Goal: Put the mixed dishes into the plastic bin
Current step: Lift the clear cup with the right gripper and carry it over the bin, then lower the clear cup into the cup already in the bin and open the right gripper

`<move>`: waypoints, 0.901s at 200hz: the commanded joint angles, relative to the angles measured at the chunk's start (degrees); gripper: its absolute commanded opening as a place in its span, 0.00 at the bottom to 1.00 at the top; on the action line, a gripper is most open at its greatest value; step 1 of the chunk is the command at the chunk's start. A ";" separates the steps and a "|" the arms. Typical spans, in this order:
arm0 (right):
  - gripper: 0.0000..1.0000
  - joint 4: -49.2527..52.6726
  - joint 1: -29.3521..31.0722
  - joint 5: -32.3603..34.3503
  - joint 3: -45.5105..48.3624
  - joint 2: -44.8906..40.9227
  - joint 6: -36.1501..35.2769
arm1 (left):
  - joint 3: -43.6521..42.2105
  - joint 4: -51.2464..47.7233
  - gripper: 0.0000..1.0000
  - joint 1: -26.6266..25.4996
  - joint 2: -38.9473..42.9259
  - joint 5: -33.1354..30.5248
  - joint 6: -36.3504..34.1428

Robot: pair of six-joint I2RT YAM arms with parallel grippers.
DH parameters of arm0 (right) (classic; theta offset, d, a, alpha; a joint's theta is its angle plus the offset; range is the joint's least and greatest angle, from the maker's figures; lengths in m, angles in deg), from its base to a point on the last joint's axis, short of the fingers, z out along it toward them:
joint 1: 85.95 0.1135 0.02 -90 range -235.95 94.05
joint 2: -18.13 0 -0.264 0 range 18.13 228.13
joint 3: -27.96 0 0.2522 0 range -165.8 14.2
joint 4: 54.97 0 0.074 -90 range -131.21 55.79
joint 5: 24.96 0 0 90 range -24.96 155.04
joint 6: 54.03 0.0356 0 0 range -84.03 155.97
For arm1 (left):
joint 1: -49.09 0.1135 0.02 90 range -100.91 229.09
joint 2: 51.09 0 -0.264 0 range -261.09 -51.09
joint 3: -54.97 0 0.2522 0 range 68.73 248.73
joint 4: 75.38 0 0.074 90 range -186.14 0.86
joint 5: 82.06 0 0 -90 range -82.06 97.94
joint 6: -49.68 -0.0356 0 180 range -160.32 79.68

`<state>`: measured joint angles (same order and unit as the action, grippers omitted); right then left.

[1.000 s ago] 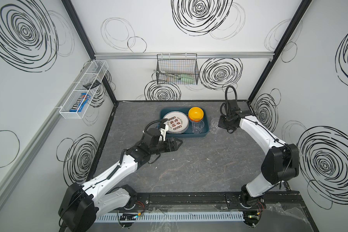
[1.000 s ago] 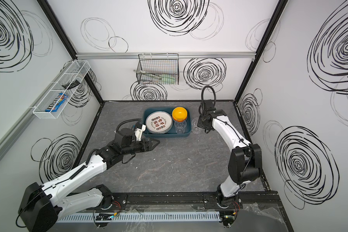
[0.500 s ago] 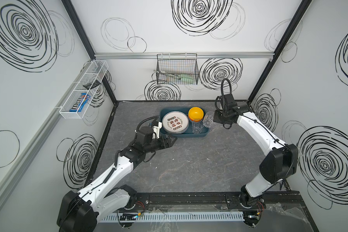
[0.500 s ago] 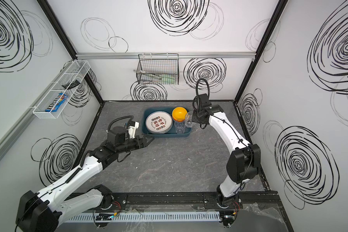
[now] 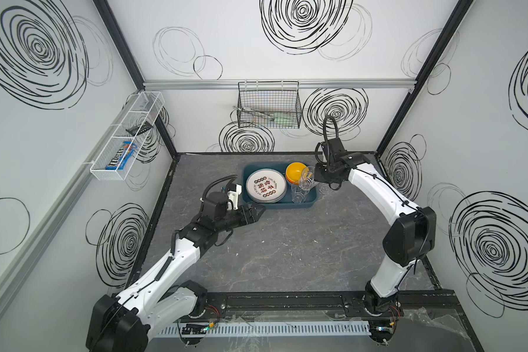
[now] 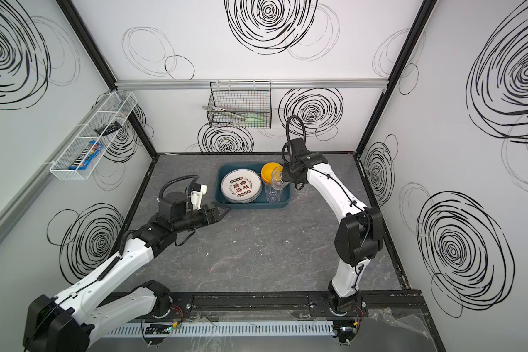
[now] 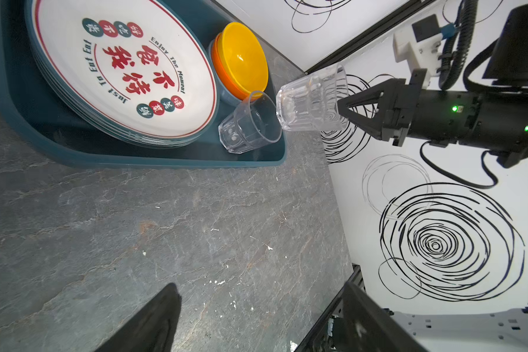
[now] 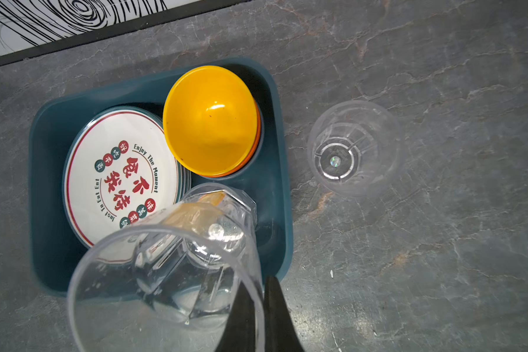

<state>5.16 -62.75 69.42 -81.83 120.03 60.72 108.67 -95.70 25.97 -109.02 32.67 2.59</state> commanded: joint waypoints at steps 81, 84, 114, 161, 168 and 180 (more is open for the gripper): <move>0.00 1.22 1.55 -0.95 -5.30 4.43 0.12 | -1.62 1.34 0.88 0.93 1.98 0.93 0.40; 0.00 1.26 1.58 -0.90 -5.37 4.56 0.12 | -1.69 1.34 0.88 0.89 2.02 0.98 0.41; 0.00 1.45 1.74 -0.71 -5.92 5.38 0.20 | -1.92 1.31 0.88 1.01 2.37 0.94 0.50; 0.00 1.27 1.76 -0.43 -6.08 6.35 0.20 | -2.32 1.28 0.88 1.15 2.82 0.85 0.76; 0.00 1.19 1.76 -0.30 -6.09 6.50 0.21 | -2.41 1.29 0.88 1.21 2.90 0.85 0.81; 0.00 1.27 1.76 -0.34 -6.22 6.94 0.21 | -2.50 1.30 0.88 1.19 2.99 0.89 0.94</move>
<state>5.79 -61.24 68.75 -85.96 126.48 60.75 106.90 -95.88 26.76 -106.99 33.37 2.94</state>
